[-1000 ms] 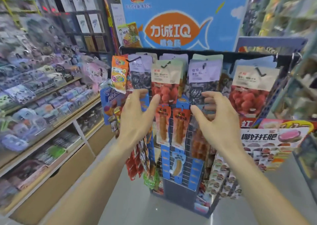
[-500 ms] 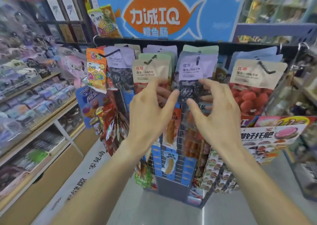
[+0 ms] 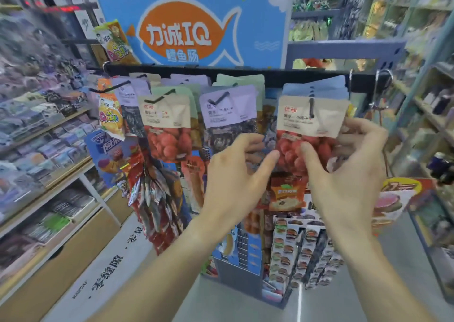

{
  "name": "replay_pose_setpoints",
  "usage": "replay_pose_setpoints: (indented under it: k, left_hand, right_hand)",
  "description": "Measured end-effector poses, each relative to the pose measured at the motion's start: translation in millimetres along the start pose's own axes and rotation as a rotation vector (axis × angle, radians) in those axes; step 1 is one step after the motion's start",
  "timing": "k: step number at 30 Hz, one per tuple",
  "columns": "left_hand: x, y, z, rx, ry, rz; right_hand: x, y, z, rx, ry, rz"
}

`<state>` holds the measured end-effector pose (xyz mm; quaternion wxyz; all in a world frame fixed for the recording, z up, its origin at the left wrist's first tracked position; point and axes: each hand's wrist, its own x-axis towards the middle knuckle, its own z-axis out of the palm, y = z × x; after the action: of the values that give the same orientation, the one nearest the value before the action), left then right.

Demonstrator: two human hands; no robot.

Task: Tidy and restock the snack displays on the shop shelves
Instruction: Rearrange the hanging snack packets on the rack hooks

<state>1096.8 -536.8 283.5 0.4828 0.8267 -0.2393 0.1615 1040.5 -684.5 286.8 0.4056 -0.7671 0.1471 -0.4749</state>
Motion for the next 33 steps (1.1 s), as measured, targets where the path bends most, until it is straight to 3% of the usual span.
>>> replay_pose_setpoints:
  k: [9, 14, 18, 24, 29, 33]
  left_hand:
    - [-0.5, 17.9, 27.3, -0.145, 0.002, -0.152]
    - [-11.2, 27.2, 23.7, -0.509, -0.045, -0.227]
    - [-28.6, 24.8, 12.8, -0.626, -0.003, -0.169]
    - [-46.2, 21.8, -10.1, -0.689, 0.049, -0.155]
    - [-45.6, 12.4, -25.5, -0.718, 0.112, -0.163]
    - [-47.3, -15.9, -40.4, -0.714, 0.22, -0.293]
  right_hand:
    - [14.6, 20.4, -14.9, 0.241, -0.288, 0.05]
    - [11.0, 15.8, -24.6, 0.402, -0.39, 0.044]
    - [4.1, 12.7, -34.4, 0.548, -0.441, -0.025]
    - [0.5, 17.5, -29.7, 0.42, -0.129, 0.014]
    - [-11.9, -1.6, -6.7, 0.494, -0.358, 0.082]
    - [-14.1, -11.2, 35.9, 0.3, -0.452, 0.027]
